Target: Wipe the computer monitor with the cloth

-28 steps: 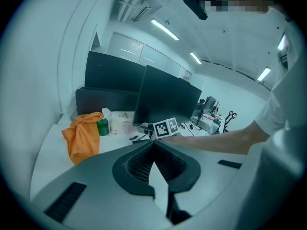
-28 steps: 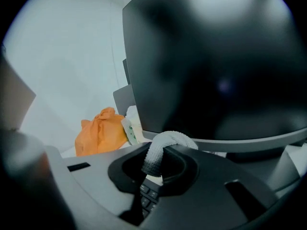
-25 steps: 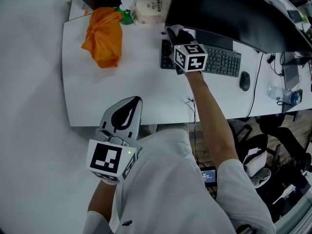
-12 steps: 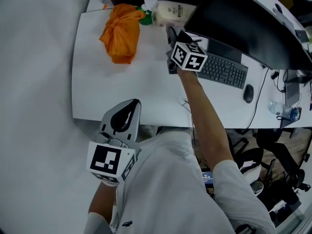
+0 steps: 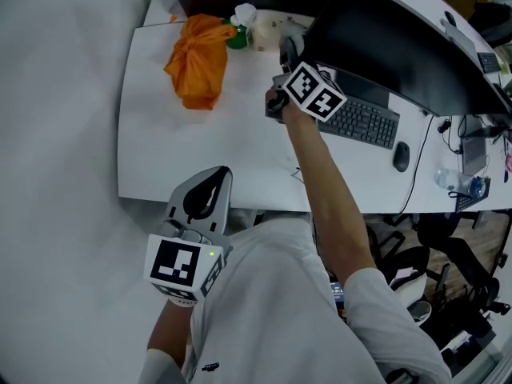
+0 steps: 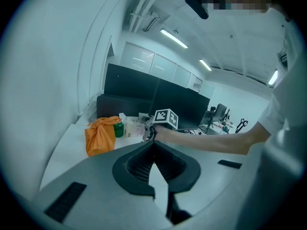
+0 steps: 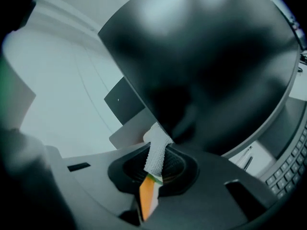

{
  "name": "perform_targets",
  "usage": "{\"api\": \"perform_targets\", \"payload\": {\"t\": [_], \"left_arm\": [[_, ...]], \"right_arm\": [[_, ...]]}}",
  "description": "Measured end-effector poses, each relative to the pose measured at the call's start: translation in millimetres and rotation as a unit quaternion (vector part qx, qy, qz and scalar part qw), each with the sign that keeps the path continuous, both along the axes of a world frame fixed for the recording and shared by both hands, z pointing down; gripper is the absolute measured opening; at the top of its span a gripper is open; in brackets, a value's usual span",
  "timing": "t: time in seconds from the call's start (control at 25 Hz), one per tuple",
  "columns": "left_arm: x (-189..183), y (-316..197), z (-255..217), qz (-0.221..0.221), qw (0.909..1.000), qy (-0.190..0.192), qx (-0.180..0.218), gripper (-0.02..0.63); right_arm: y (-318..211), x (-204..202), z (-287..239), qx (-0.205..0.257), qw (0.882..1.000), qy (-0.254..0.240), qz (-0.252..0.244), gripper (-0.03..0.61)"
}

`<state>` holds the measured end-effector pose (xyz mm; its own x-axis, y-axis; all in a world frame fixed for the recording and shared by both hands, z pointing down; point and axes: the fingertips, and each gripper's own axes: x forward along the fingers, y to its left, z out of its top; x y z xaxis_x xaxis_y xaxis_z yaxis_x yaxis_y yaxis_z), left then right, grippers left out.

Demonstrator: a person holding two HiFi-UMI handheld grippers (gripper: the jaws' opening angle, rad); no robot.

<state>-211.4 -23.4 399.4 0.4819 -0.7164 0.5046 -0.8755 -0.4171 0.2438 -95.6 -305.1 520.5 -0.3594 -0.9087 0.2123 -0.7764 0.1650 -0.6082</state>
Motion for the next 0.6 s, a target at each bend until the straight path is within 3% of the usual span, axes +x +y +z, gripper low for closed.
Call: {"api": "perform_targets", "payload": {"t": [0.24, 0.44, 0.6], "left_arm": [[5.9, 2.7, -9.7, 0.009, 0.9999, 0.002, 0.013, 0.020], [5.9, 6.0, -15.6, 0.013, 0.9997, 0.001, 0.019, 0.019], [2.7, 8.2, -20.6, 0.011, 0.9996, 0.003, 0.025, 0.020]], "right_arm": [[6.8, 9.3, -24.2, -0.008, 0.993, -0.107, 0.040, 0.028], [3.3, 12.0, -41.9, -0.016, 0.978, -0.196, 0.072, 0.028], [1.6, 13.1, -65.9, -0.003, 0.970, -0.229, 0.082, 0.028]]}}
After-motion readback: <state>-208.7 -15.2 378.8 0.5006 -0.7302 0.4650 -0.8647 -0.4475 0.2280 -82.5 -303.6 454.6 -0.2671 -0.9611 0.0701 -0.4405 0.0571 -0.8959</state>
